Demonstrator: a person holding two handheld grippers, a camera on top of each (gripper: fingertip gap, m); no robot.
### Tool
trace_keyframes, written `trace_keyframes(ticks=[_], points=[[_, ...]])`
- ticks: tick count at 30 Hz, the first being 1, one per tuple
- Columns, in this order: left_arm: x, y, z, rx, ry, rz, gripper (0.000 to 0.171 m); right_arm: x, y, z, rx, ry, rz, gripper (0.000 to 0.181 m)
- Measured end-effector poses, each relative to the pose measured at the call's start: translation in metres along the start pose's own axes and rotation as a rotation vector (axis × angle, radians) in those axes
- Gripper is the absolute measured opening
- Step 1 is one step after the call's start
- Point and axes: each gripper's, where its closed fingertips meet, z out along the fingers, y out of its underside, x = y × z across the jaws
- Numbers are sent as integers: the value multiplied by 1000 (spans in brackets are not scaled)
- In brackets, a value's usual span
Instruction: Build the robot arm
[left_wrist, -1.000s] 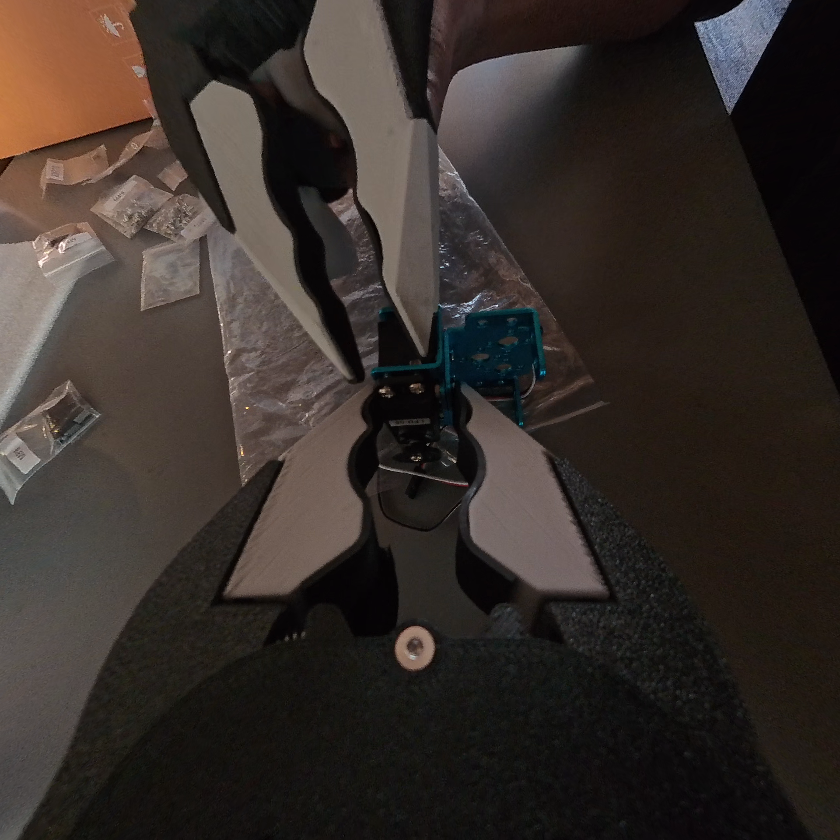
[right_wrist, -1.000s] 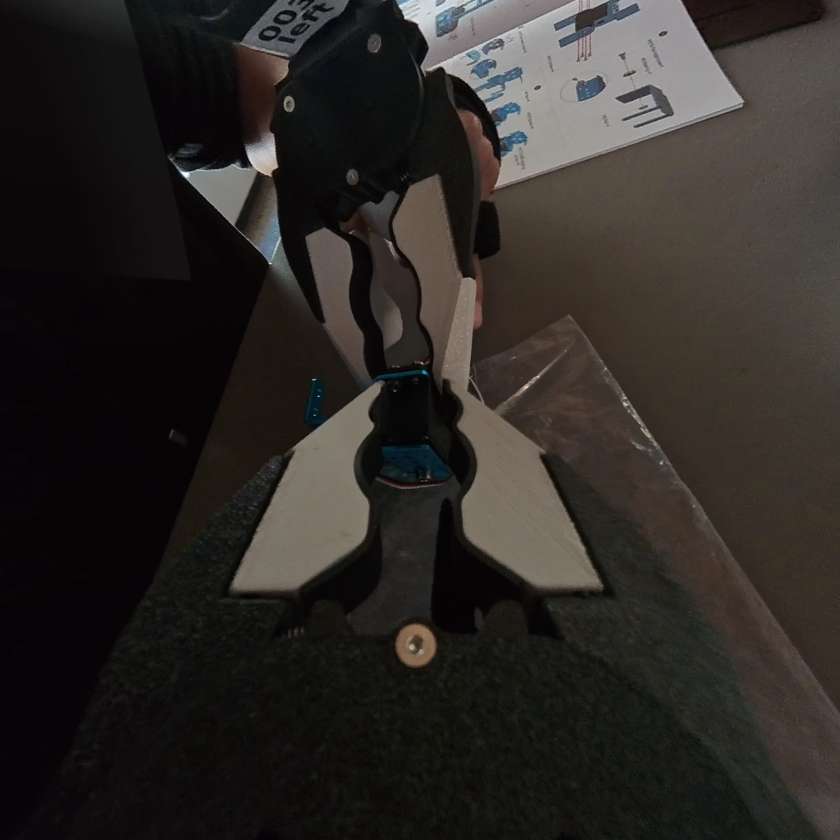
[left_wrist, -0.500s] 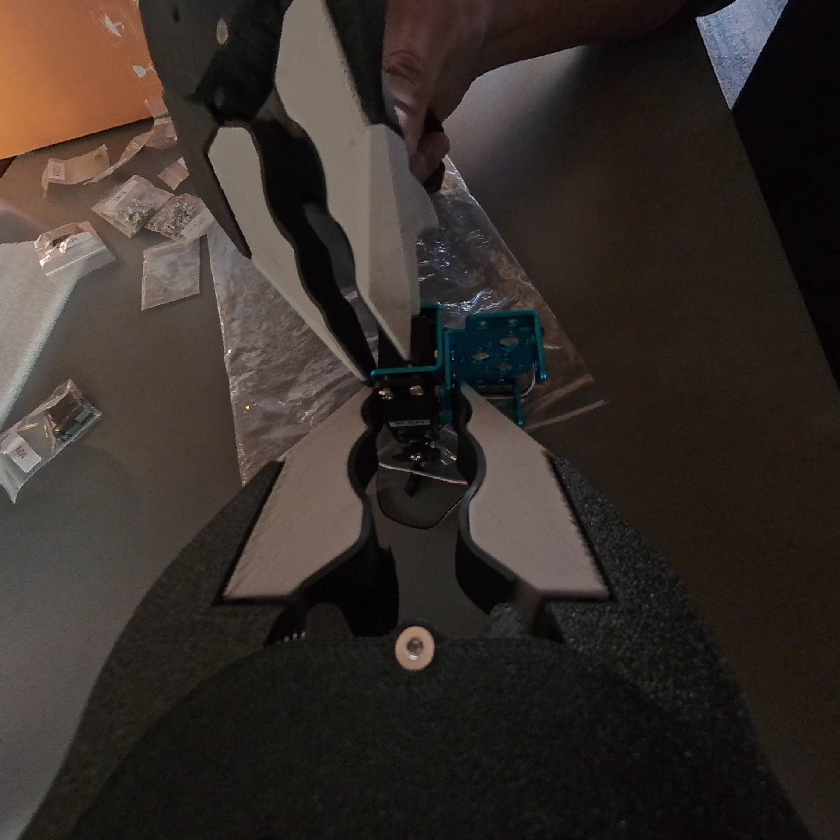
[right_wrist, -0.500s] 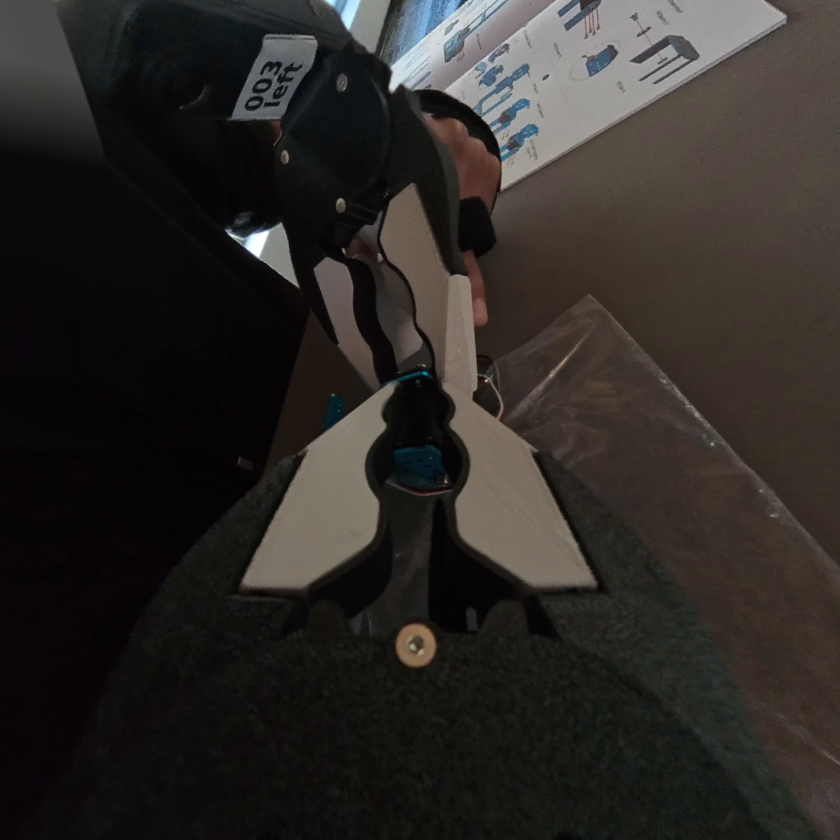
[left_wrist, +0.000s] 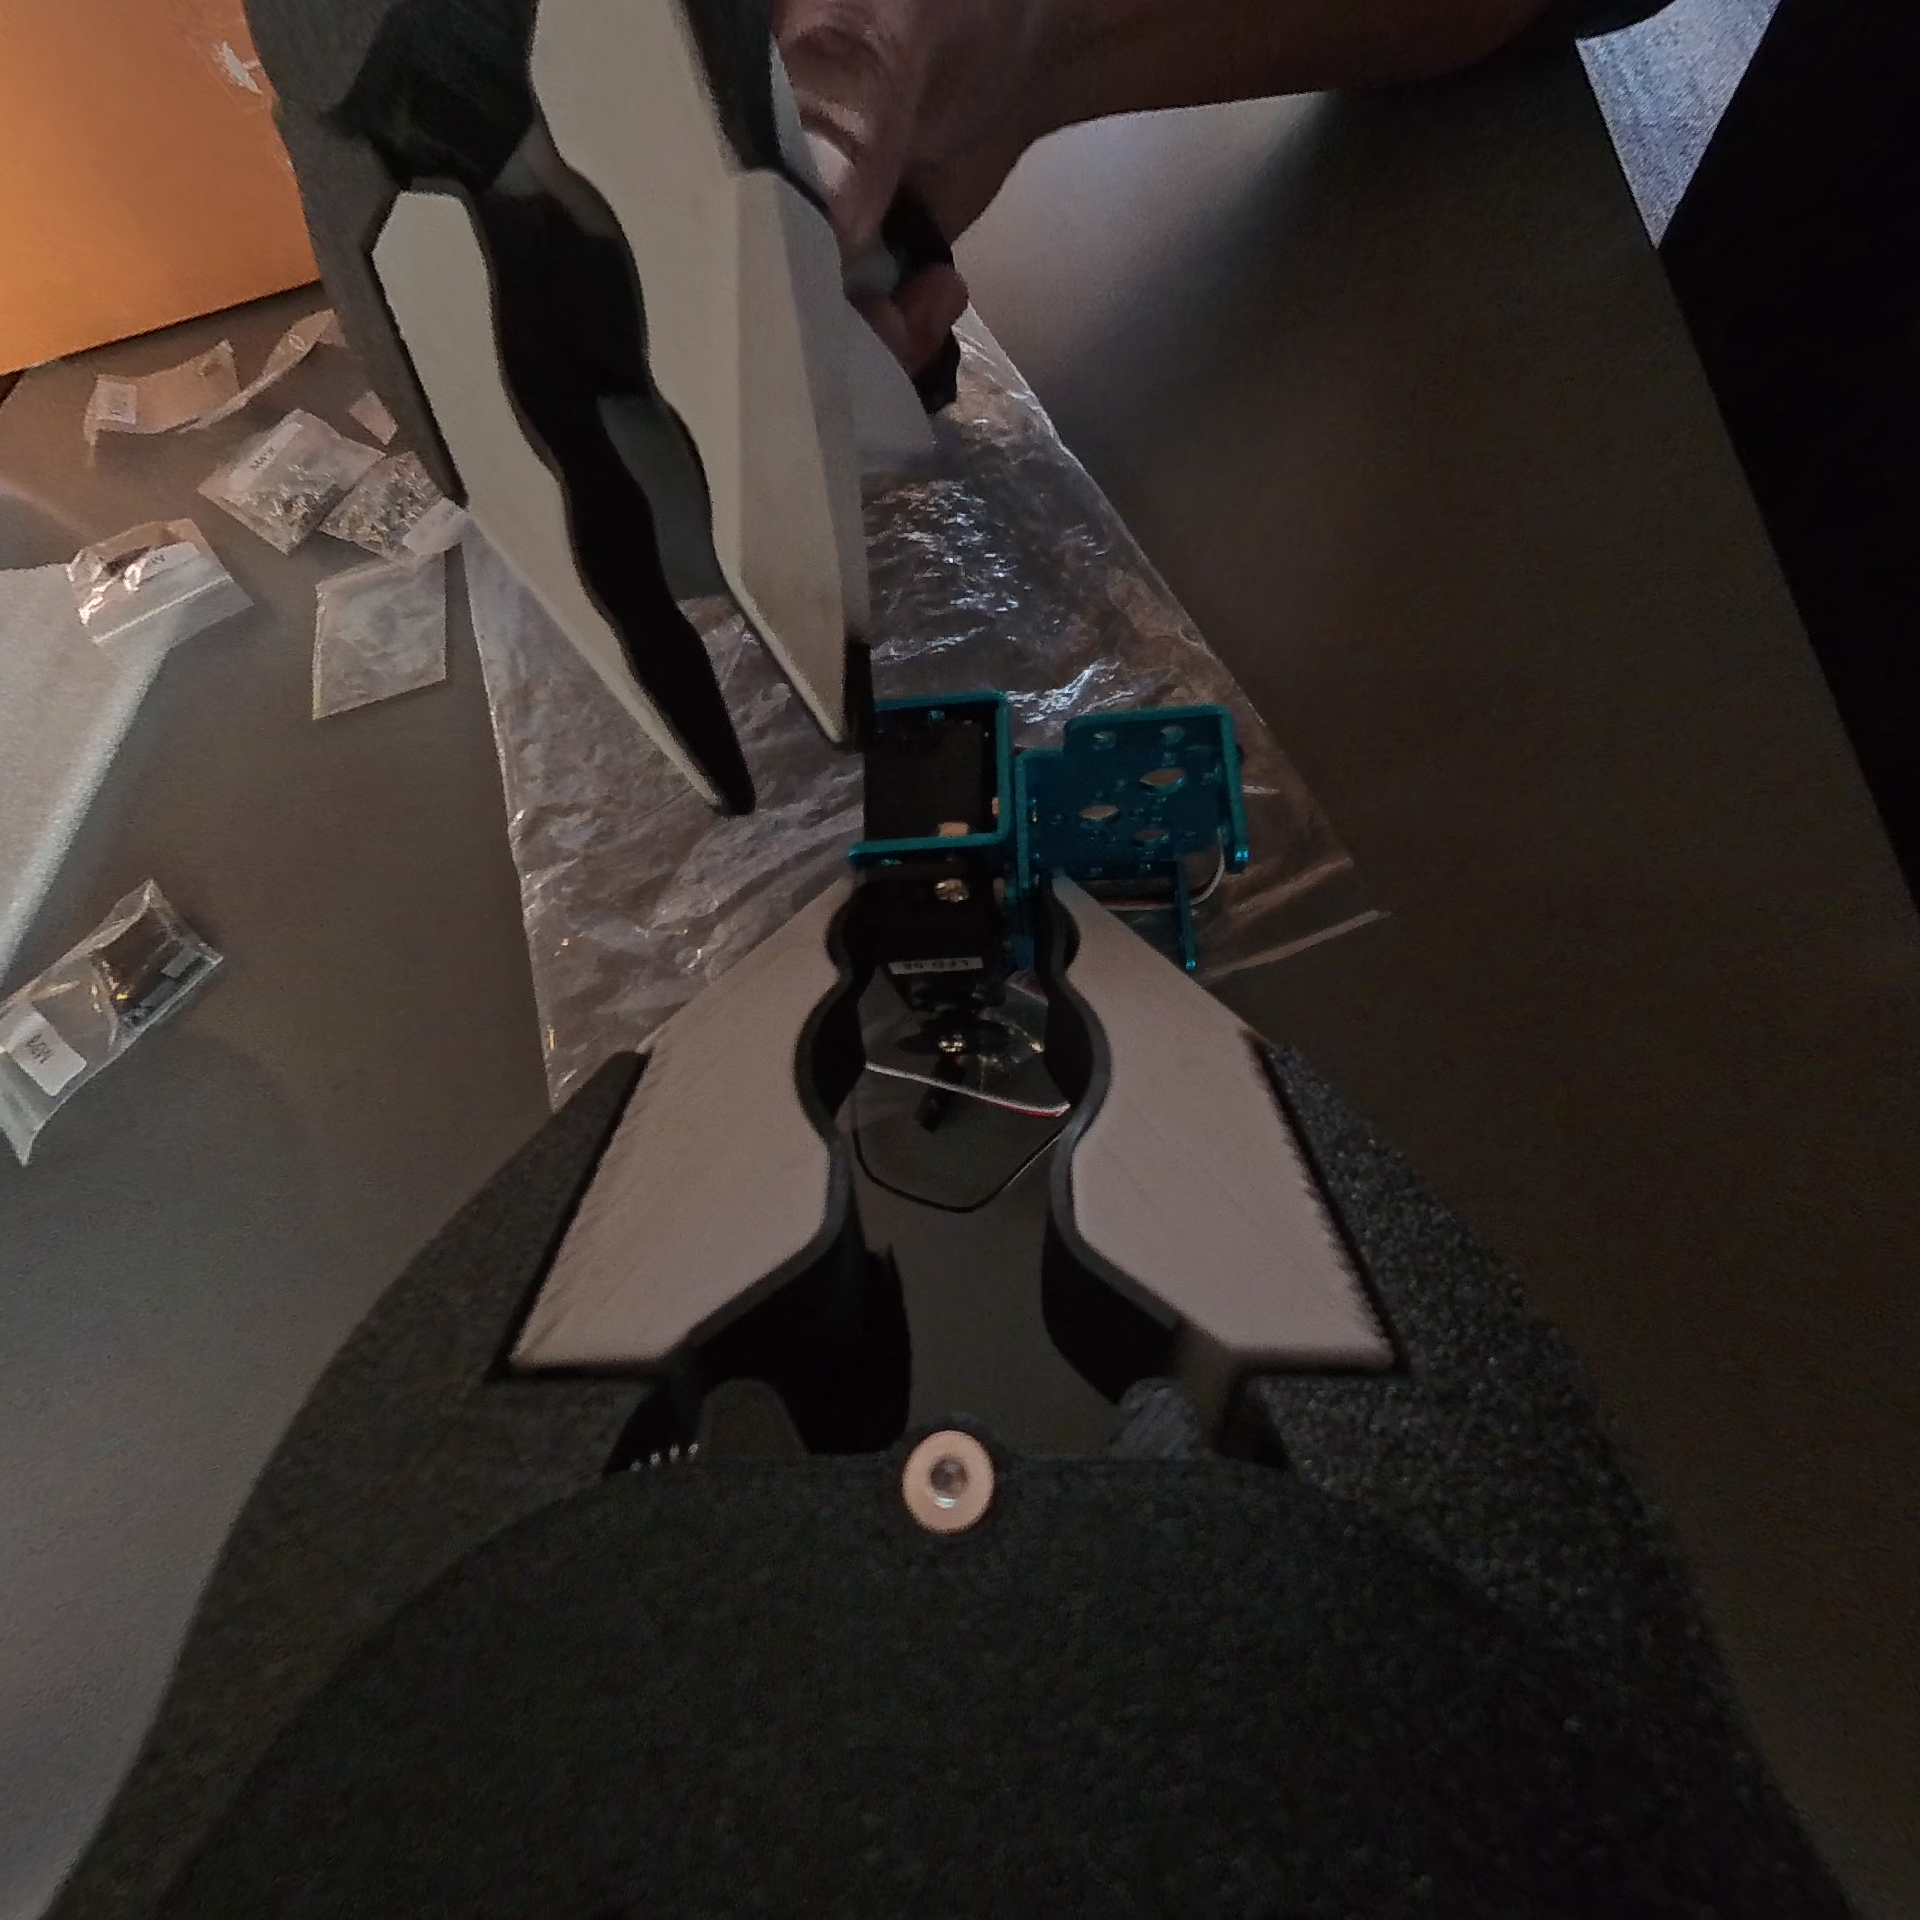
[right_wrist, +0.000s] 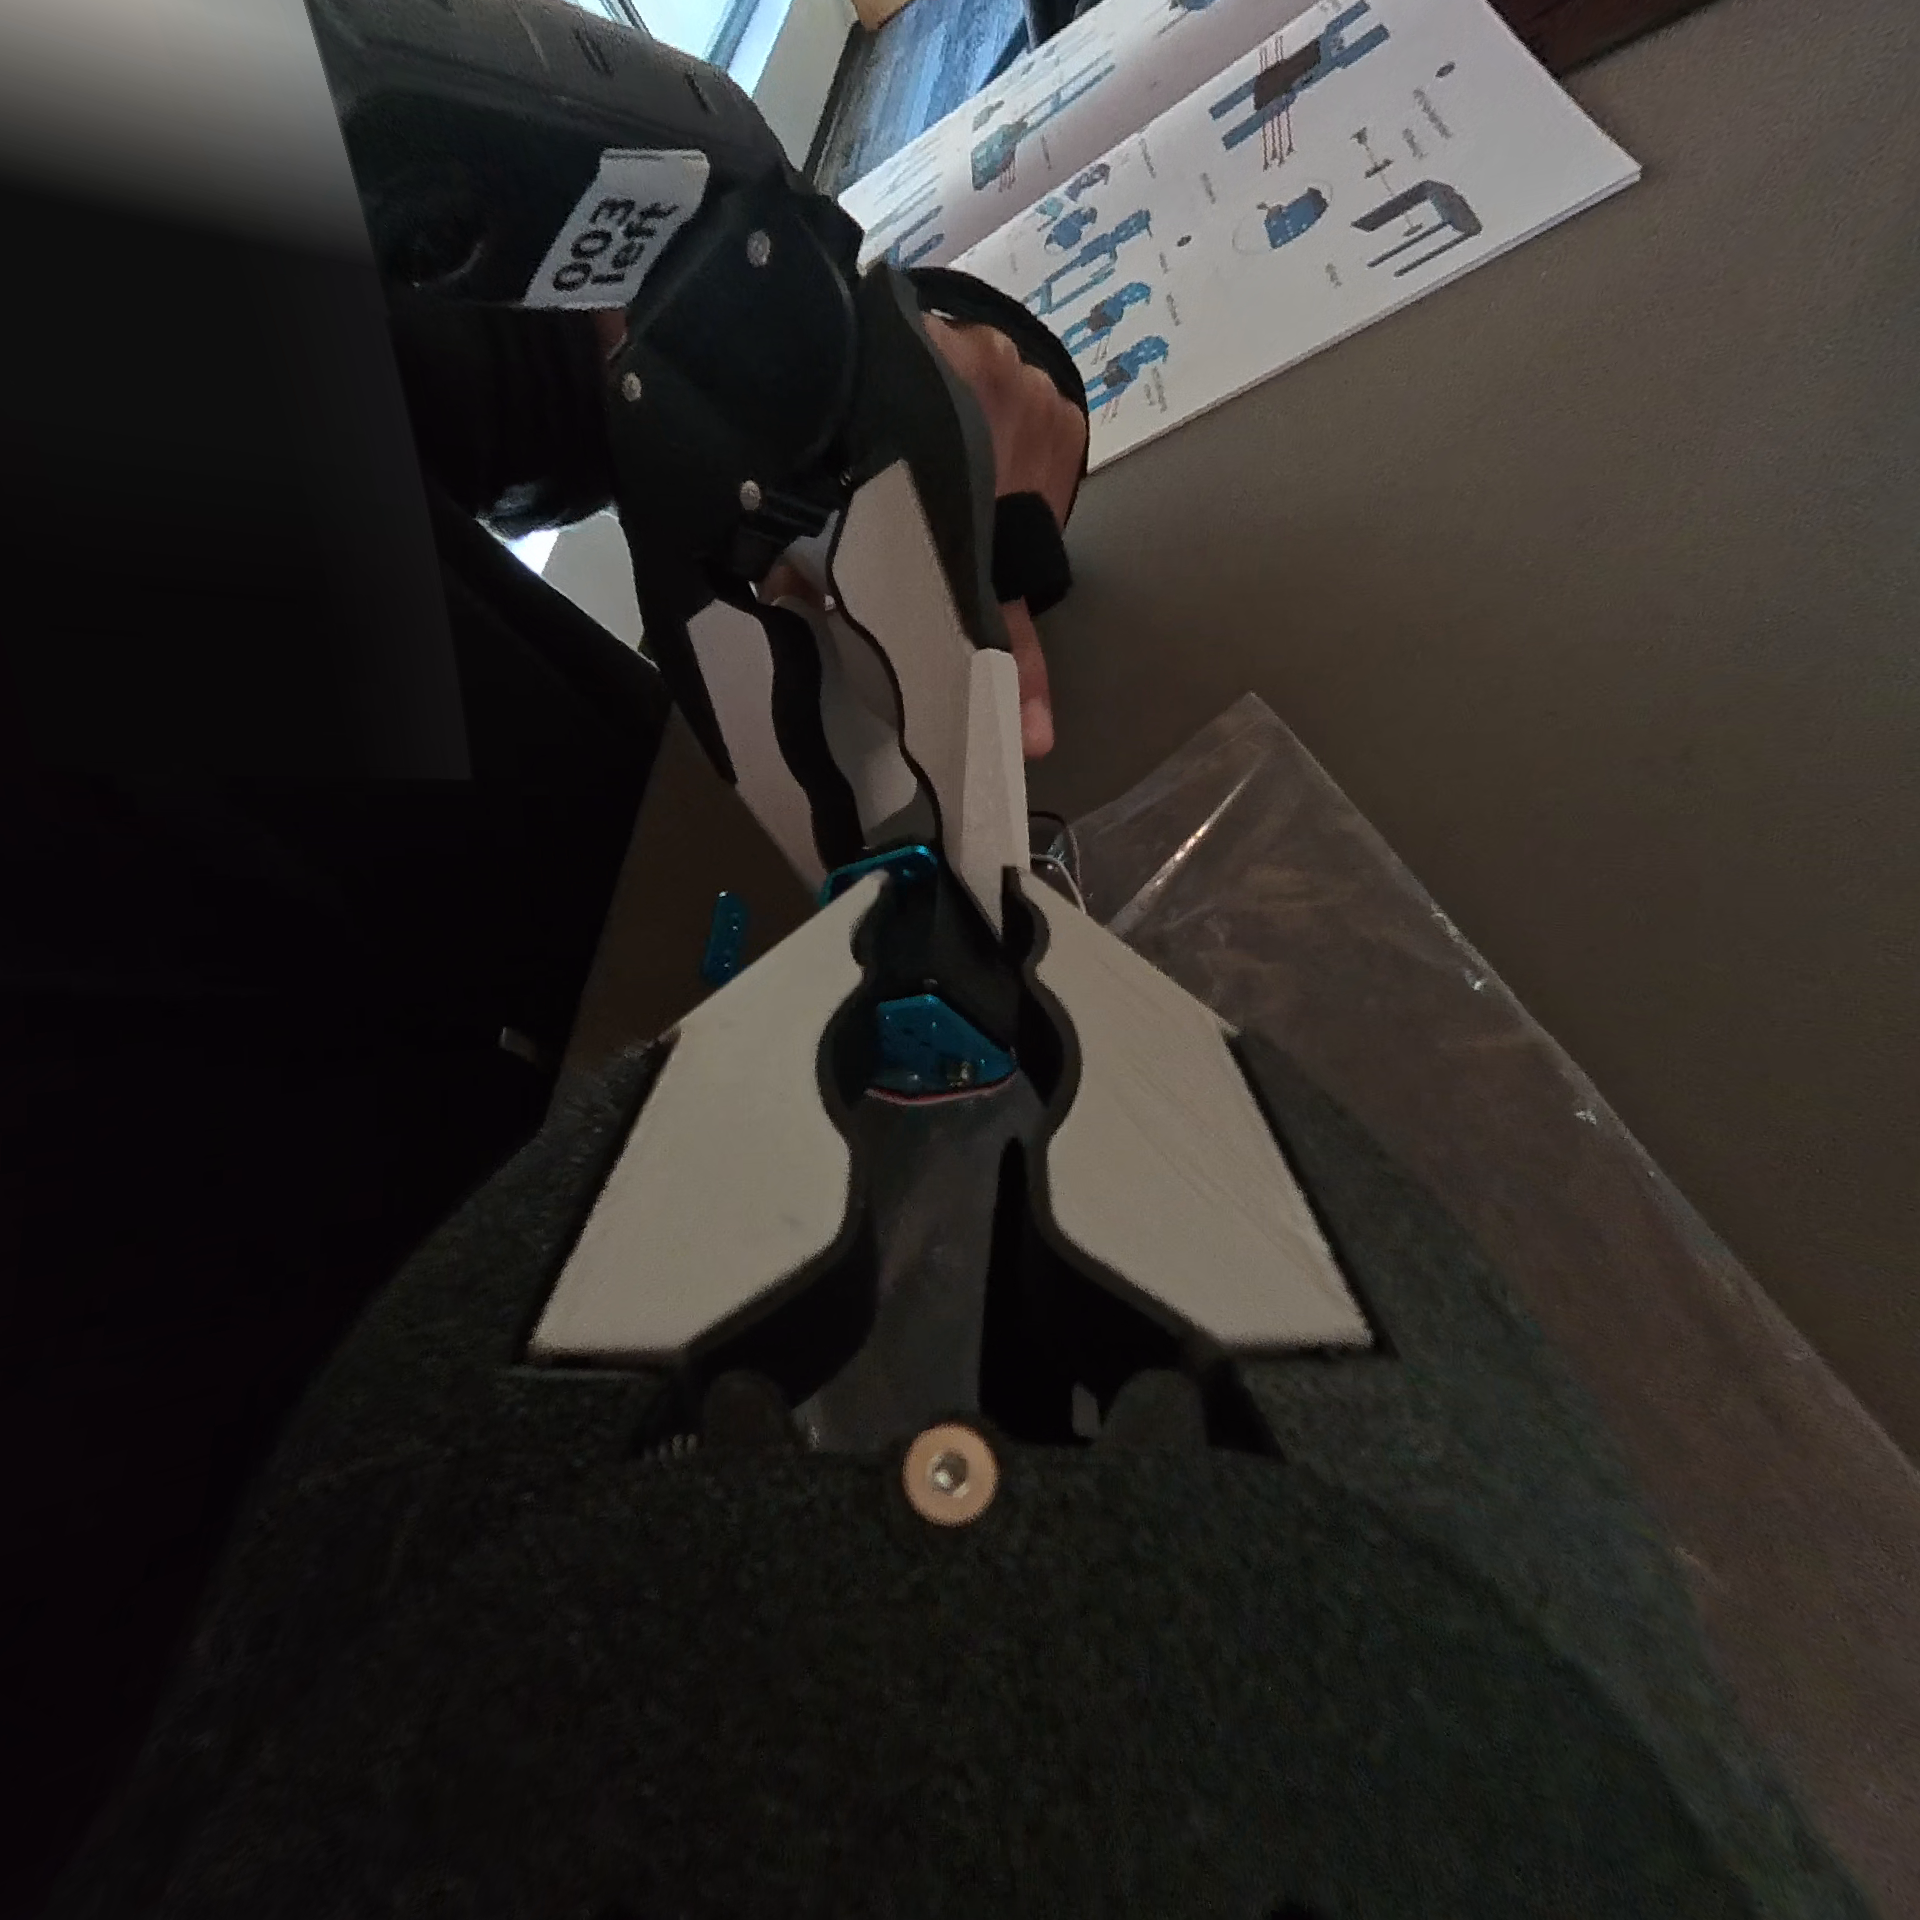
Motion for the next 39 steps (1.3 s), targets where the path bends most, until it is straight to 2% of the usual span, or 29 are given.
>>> trace_keyframes(ticks=[4, 8, 13, 17, 18, 19, 22, 25, 28, 30, 35, 39], points=[[0, 0, 0, -3, -3, -11, 30, -1, 2, -4, -31, 26, -36, 18], [0, -2, -1, -1, -6, 8, 29, -11, 7, -4, -89, 18, -67, 34], [-10, -16, -4, 39, -49, -27, 27, -17, 11, -4, -109, 35, -114, 40], [-16, -25, 3, 17, -91, -1, 28, -13, 11, -13, -140, 134, -212, 38], [-17, -29, 8, 12, -88, -9, 28, -9, 12, -17, -152, 170, -220, 29], [-19, -32, 14, 0, -83, -19, 29, -6, 14, -22, -166, 187, -226, 28], [-19, -43, 33, -18, -59, -12, 29, -5, 27, -40, -222, 183, -214, 28], [-17, -52, 44, 14, -20, -22, 29, -9, 32, -53, -152, 134, -229, 27], [-10, -45, 54, 12, 8, 13, 29, -16, 40, -54, -100, -73, -39, 35], [-6, -41, 53, 19, 27, -6, 29, -14, 41, -51, -65, -144, 19, 28], [-8, -32, 47, -4, 6, -22, 30, -9, 36, -41, -31, -126, 24, 25], [-8, -30, 46, -14, -5, -23, 31, -2, 31, -35, -43, -13, -40, 28]])
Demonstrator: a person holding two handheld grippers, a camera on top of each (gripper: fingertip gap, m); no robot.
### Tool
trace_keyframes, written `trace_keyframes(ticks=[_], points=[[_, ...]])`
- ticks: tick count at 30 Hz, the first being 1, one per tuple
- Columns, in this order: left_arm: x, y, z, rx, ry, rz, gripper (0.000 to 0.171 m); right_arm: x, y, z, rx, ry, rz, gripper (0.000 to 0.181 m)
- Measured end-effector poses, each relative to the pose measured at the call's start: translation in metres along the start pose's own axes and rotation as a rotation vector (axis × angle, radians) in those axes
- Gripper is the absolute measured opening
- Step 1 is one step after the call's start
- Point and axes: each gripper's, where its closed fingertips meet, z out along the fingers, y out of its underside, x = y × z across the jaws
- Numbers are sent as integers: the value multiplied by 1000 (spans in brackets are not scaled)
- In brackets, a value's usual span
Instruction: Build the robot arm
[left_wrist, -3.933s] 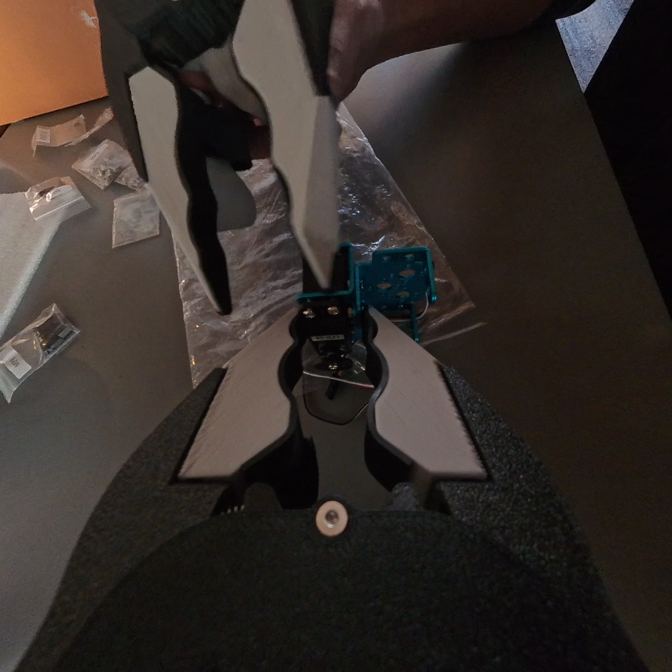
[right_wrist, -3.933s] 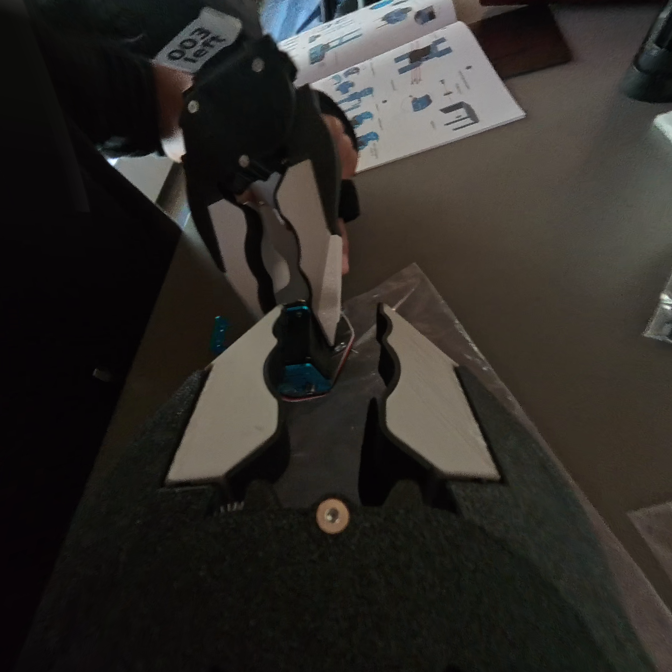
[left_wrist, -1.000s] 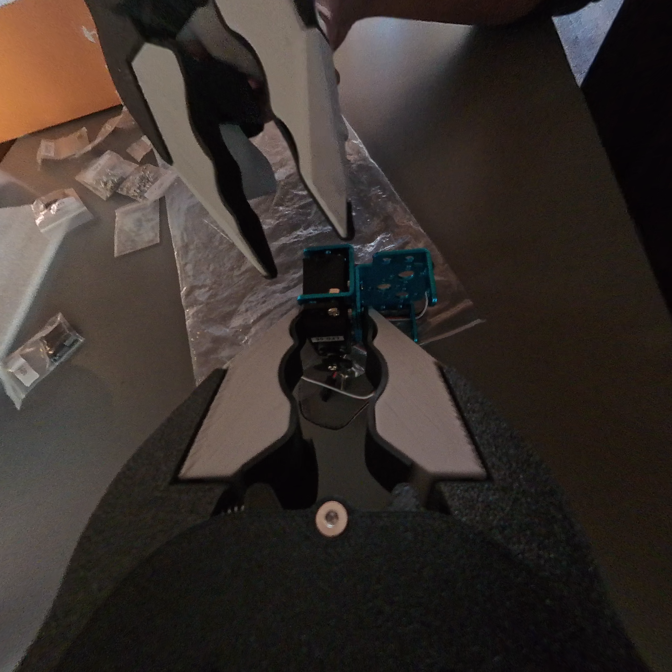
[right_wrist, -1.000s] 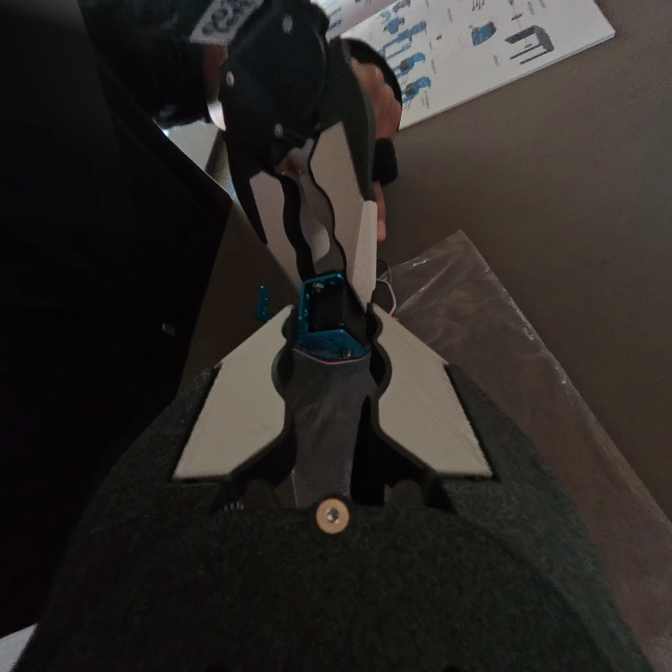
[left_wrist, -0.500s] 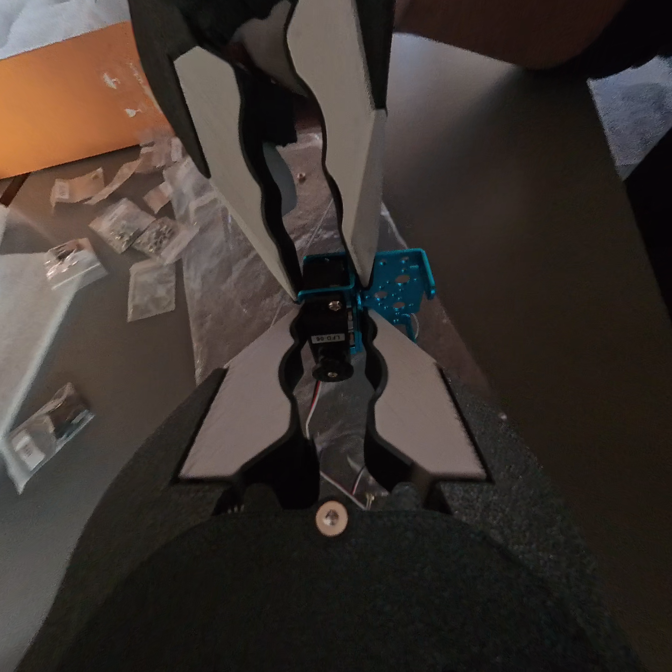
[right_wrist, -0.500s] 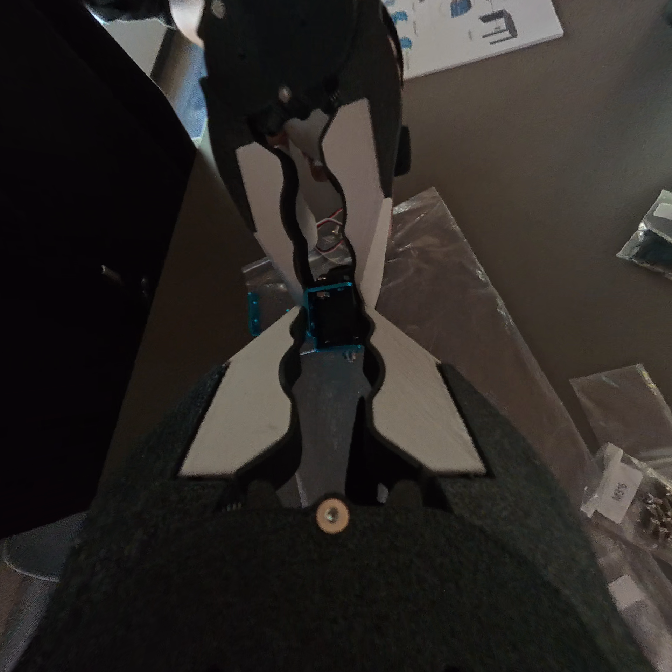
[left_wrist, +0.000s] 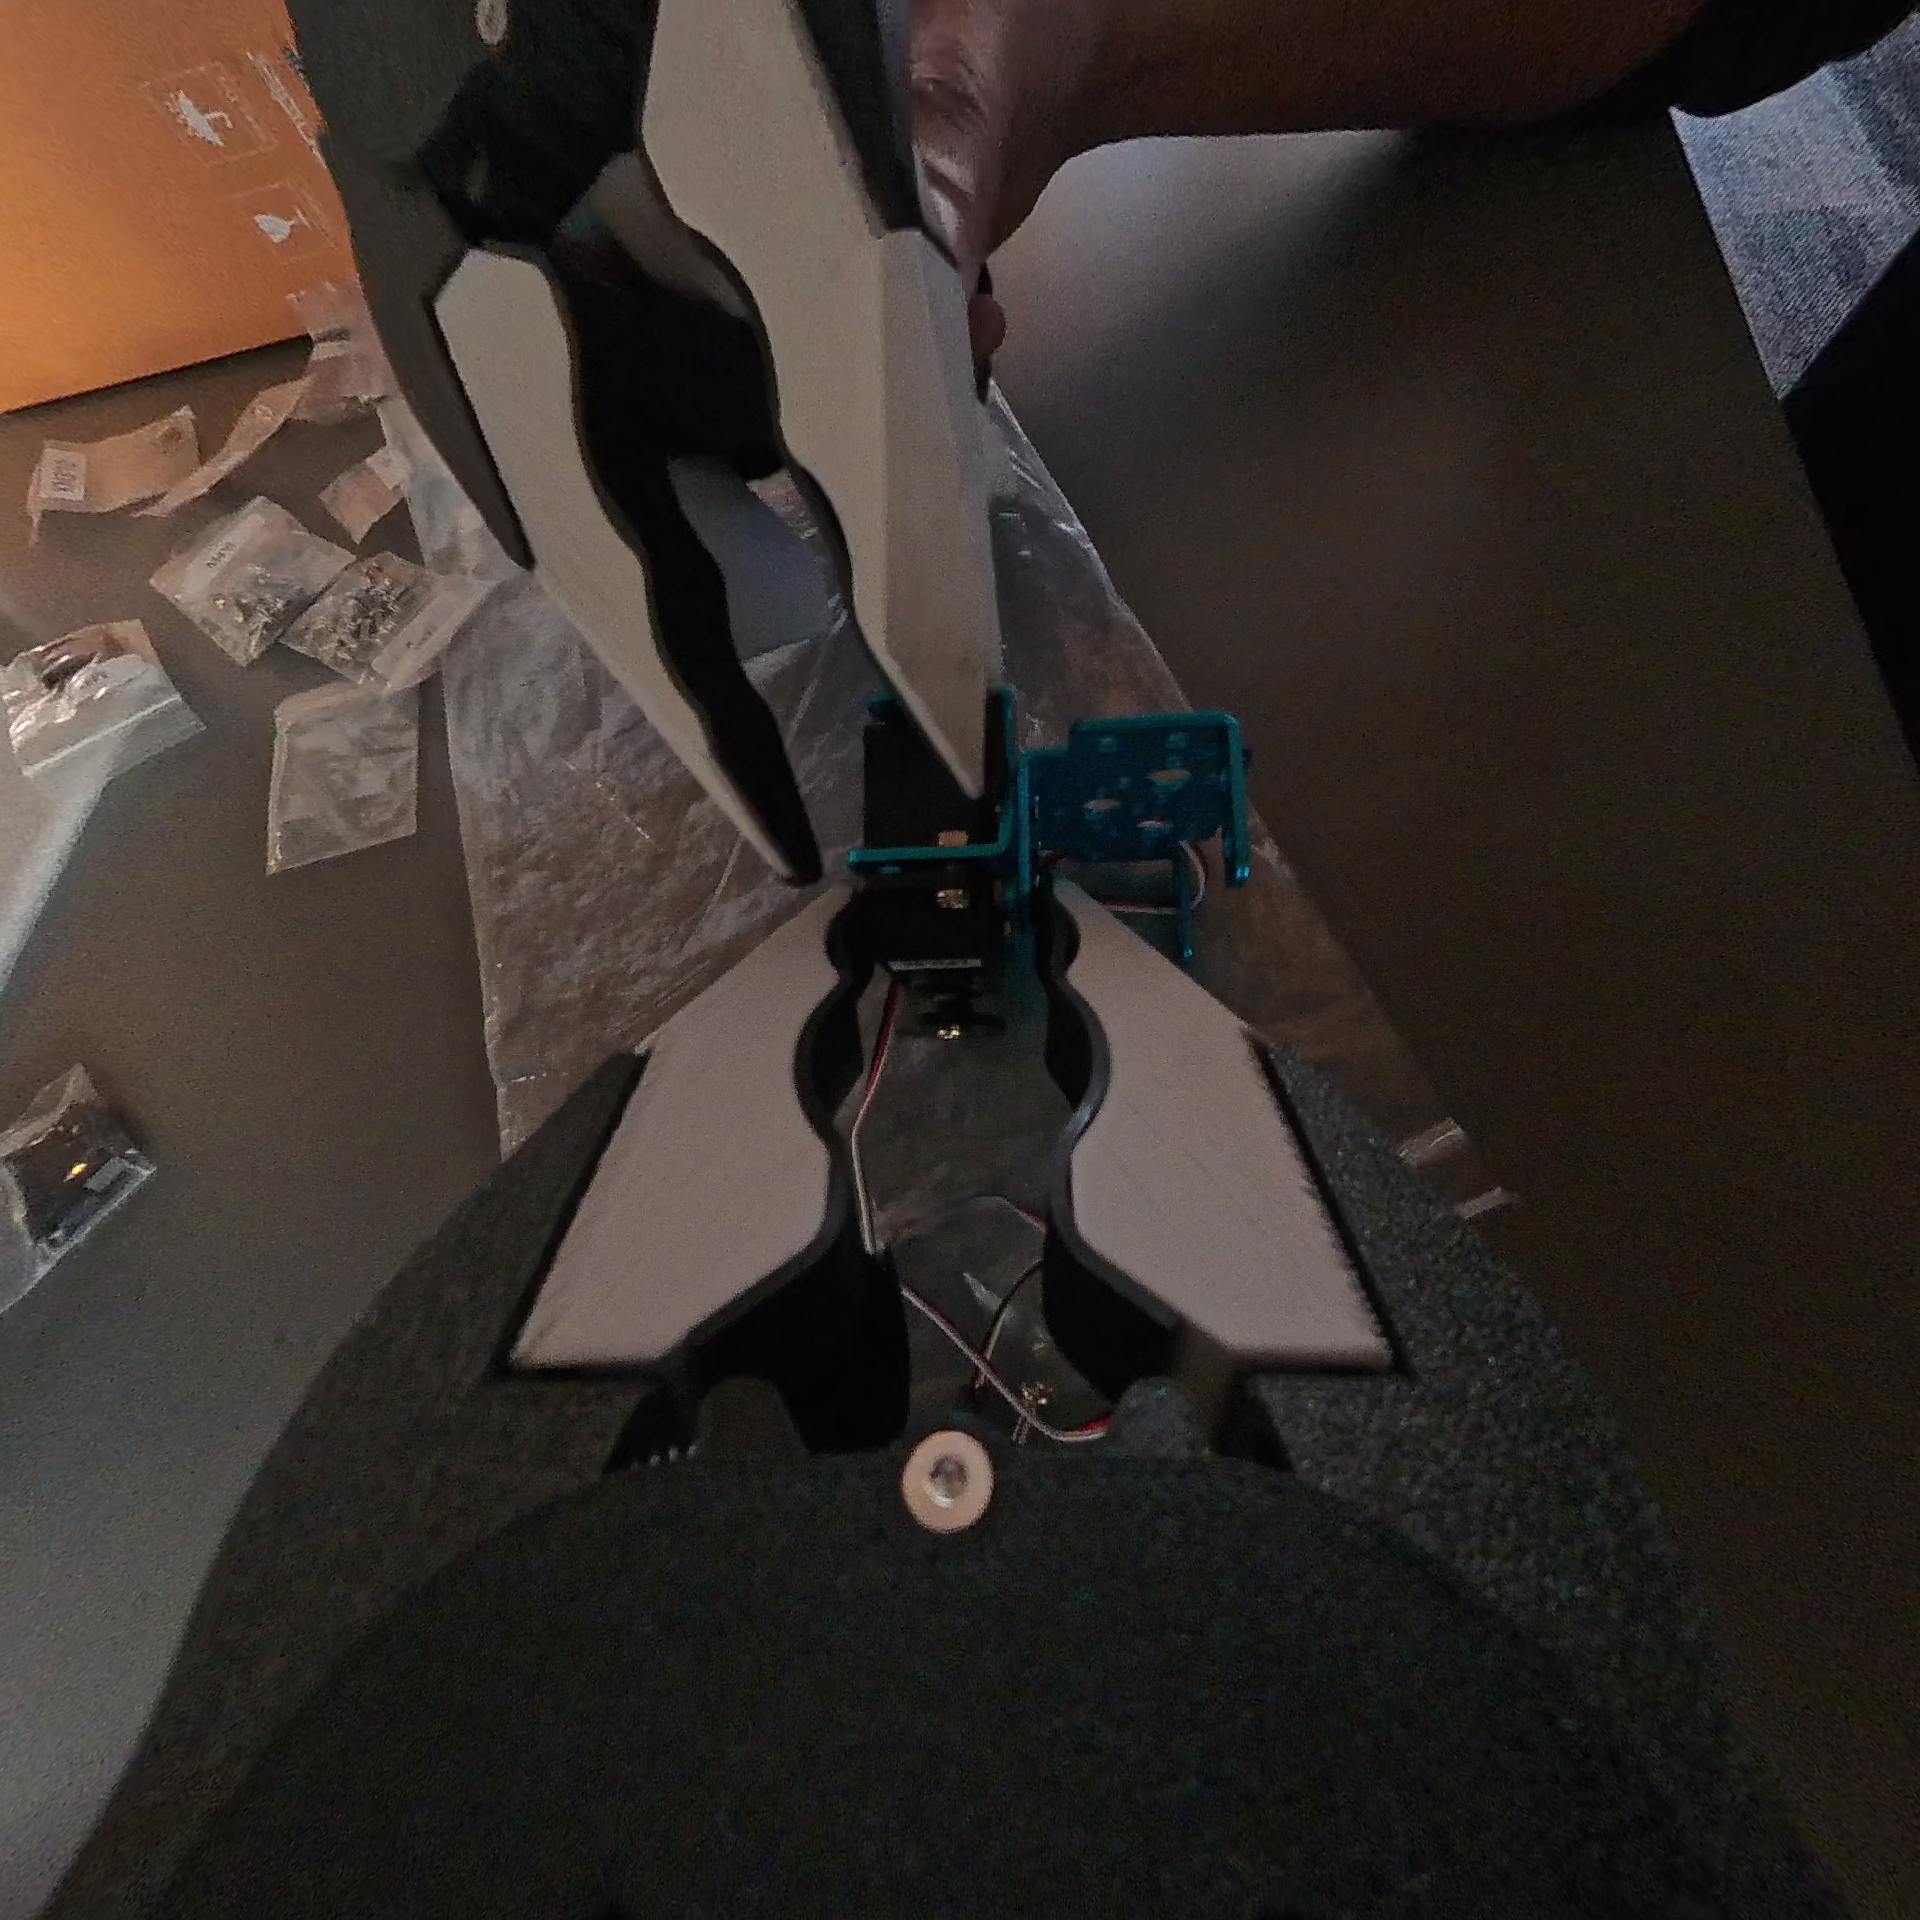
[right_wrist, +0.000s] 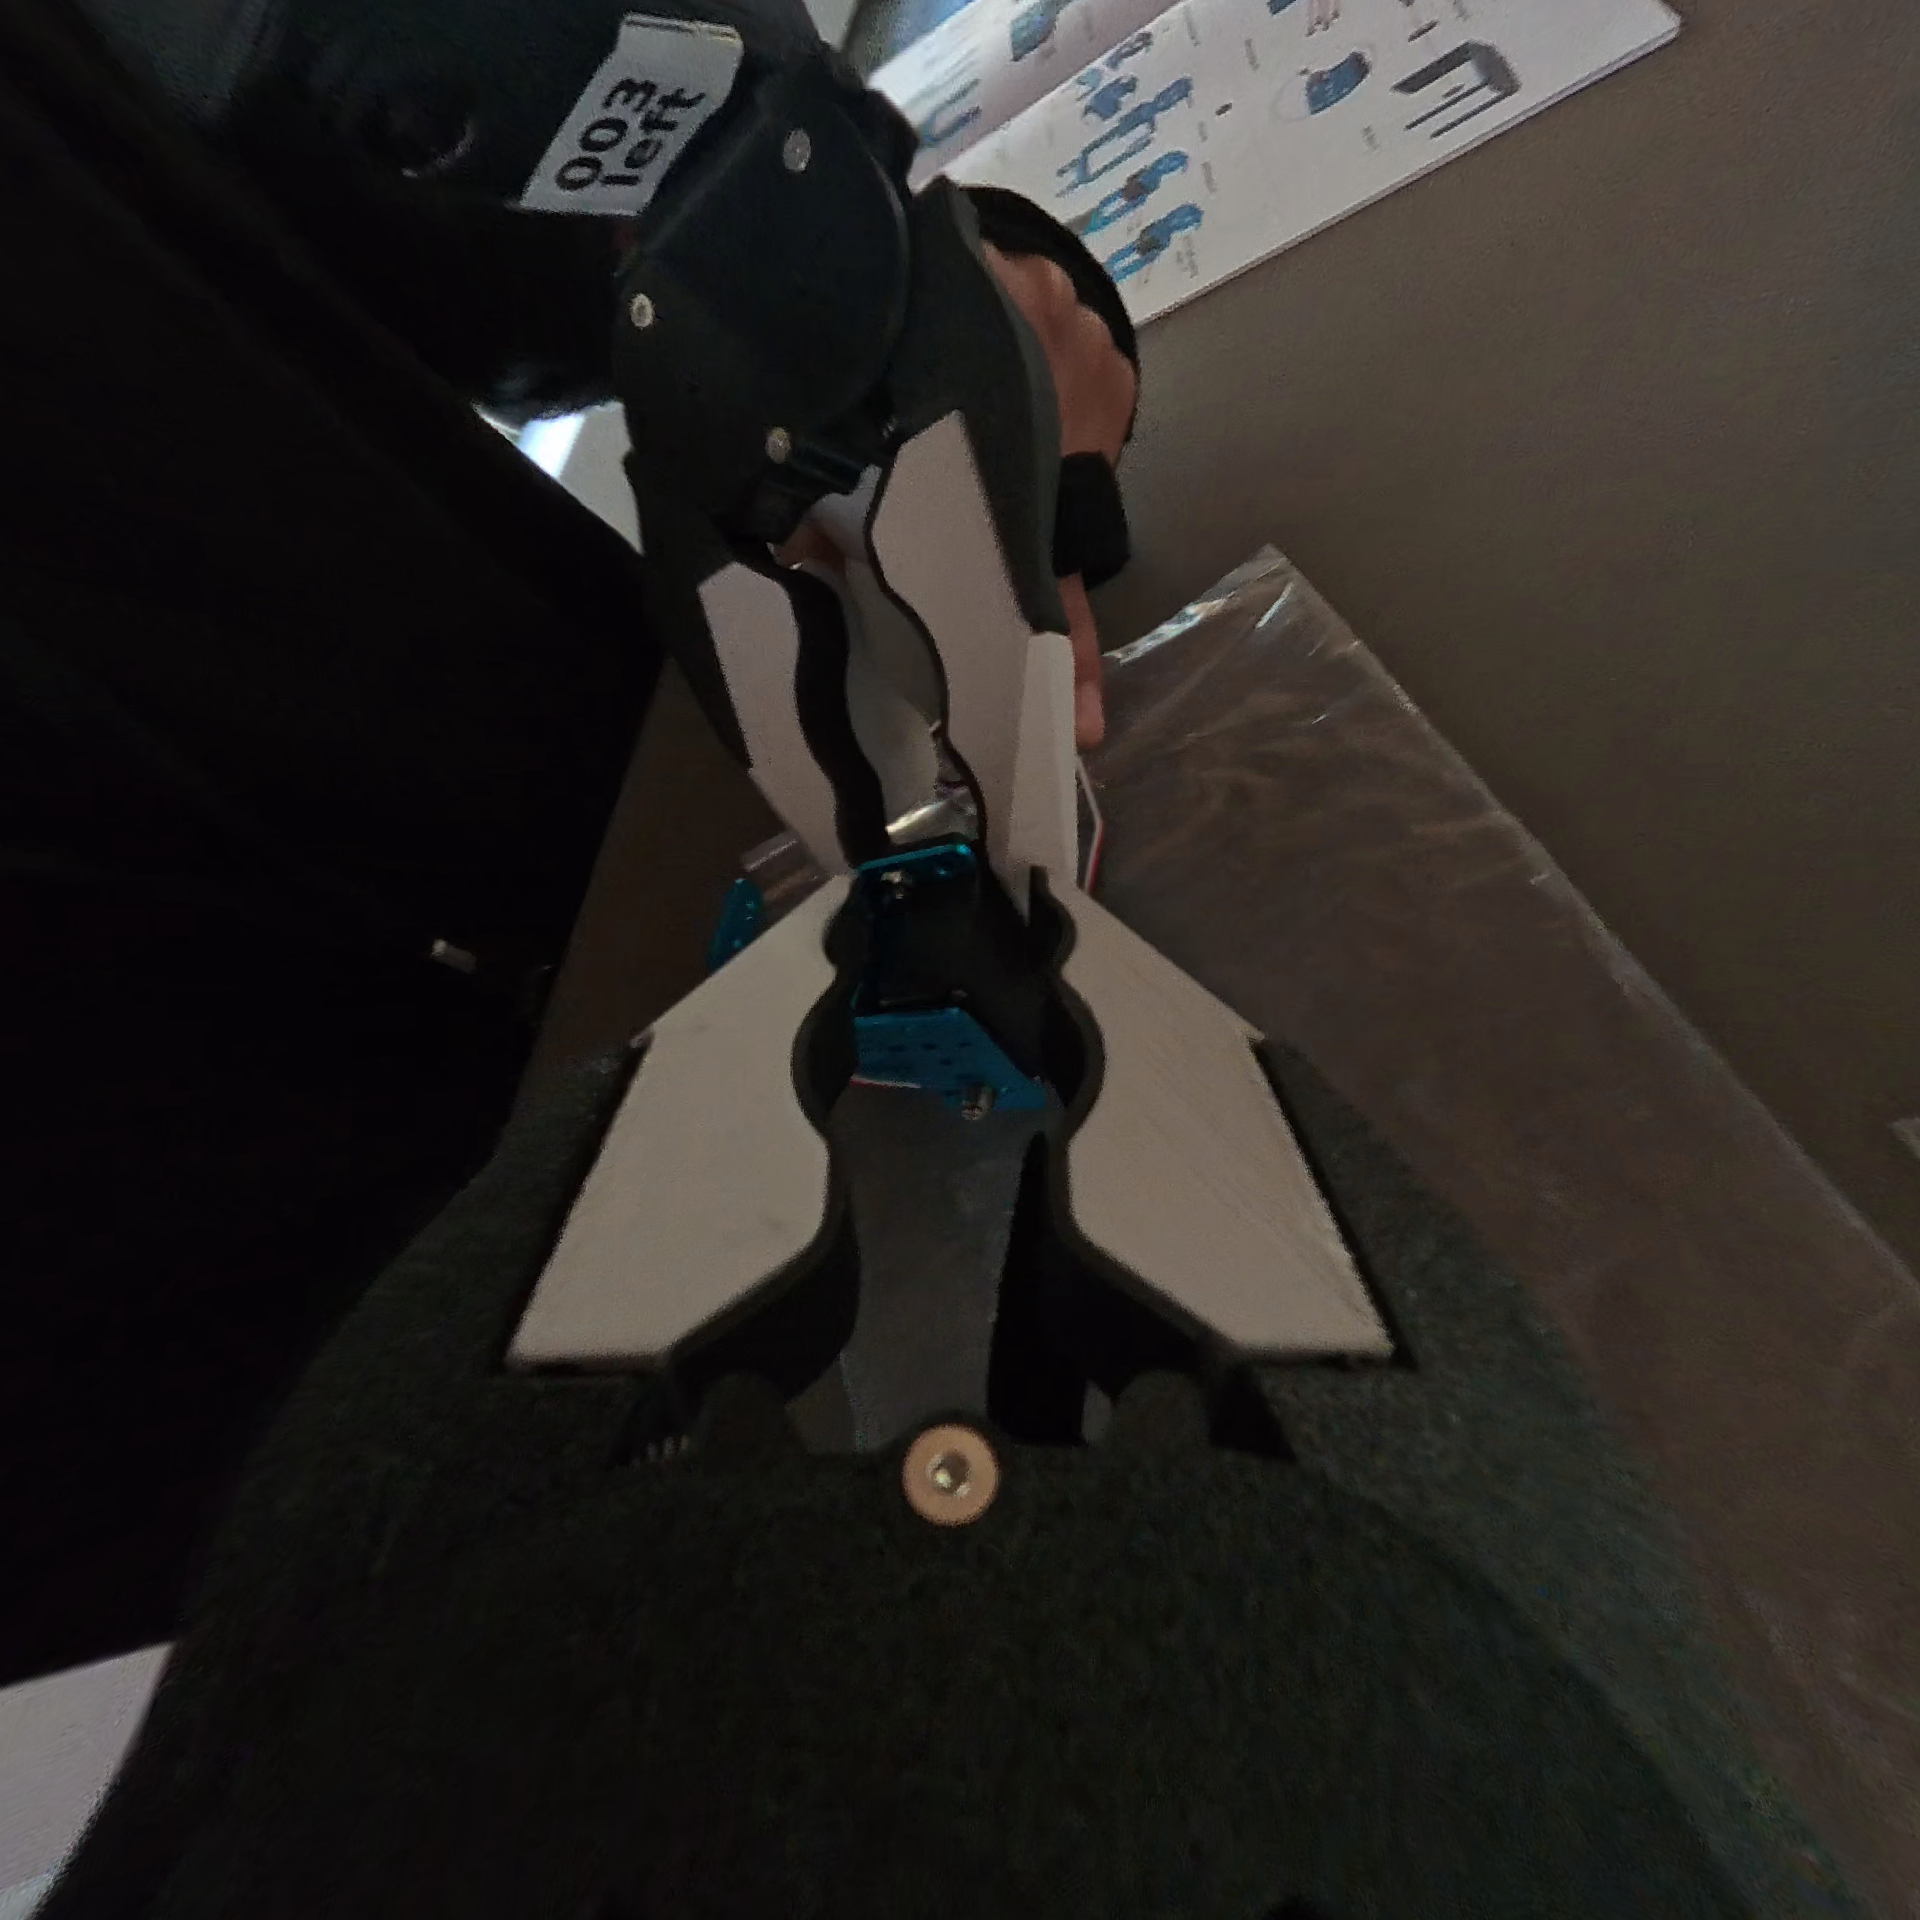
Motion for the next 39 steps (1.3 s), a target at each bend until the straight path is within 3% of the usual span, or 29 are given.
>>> trace_keyframes(ticks=[7, 9, 13, 21, 24, 27, 33, 35, 39], points=[[1, 1, 0, -5, 9, -17, 30, 1, 1, 2, -48, 94, -71, 26], [1, 1, 1, -5, 10, -20, 29, -4, 1, 3, -50, 71, -78, 16], [1, 1, 1, -5, 12, -23, 30, -4, 0, 2, -12, 10, -11, 13], [-1, 1, 0, -21, -30, -30, 31, -5, 0, 0, 33, -83, 90, 20], [-12, 5, -10, -72, -180, -57, 52, -2, -1, 0, 33, -65, 90, 21], [-7, -1, -25, -19, -275, -234, 51, 2, -3, -1, 46, -36, 104, 23], [4, -10, -28, 163, -306, -654, 39, 4, -7, -5, 50, 15, 144, 24], [3, -17, -30, 240, -306, -723, 33, 4, -3, -6, 19, 50, 139, 24], [3, -19, -30, 242, -371, -714, 27, 1, 4, -2, -14, 63, 151, 24]])
